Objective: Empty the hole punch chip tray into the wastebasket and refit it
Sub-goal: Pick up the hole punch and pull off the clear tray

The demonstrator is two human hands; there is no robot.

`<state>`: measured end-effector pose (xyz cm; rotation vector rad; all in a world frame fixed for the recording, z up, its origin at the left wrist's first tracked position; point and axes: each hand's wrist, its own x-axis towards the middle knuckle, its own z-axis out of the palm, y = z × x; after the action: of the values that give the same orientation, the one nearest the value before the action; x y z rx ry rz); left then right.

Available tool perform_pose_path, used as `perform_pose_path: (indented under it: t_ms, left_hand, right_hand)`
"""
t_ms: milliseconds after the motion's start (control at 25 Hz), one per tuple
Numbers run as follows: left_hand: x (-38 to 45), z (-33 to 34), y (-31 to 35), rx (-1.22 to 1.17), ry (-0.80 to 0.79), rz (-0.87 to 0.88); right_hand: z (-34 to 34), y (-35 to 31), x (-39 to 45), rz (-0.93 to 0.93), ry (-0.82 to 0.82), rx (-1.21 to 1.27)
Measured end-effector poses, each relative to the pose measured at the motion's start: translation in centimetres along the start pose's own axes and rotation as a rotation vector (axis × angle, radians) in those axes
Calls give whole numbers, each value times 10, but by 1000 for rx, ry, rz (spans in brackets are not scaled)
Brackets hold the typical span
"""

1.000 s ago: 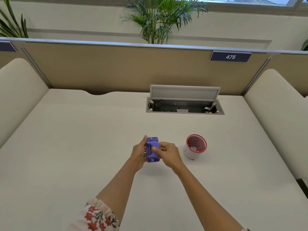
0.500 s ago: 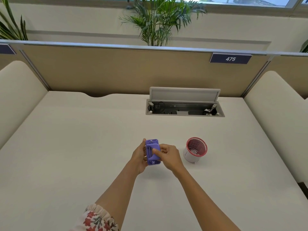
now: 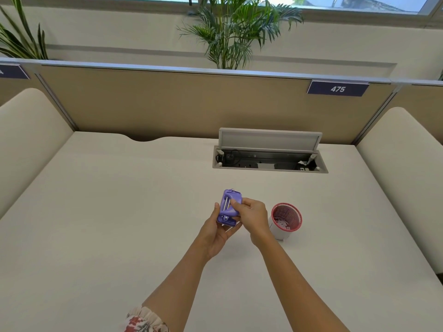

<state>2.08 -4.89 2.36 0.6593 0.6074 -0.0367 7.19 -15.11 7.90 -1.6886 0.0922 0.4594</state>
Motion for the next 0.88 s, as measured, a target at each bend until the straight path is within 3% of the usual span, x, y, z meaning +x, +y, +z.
perform_pose_path:
  t_ms: [480, 880]
  left_hand:
    - [0, 2, -4, -66, 16, 14]
    - [-1, 5, -2, -104, 7, -10]
  right_hand:
    - [4, -7, 2, 21, 72, -68]
    - [-3, -18, 0, 123, 48, 92]
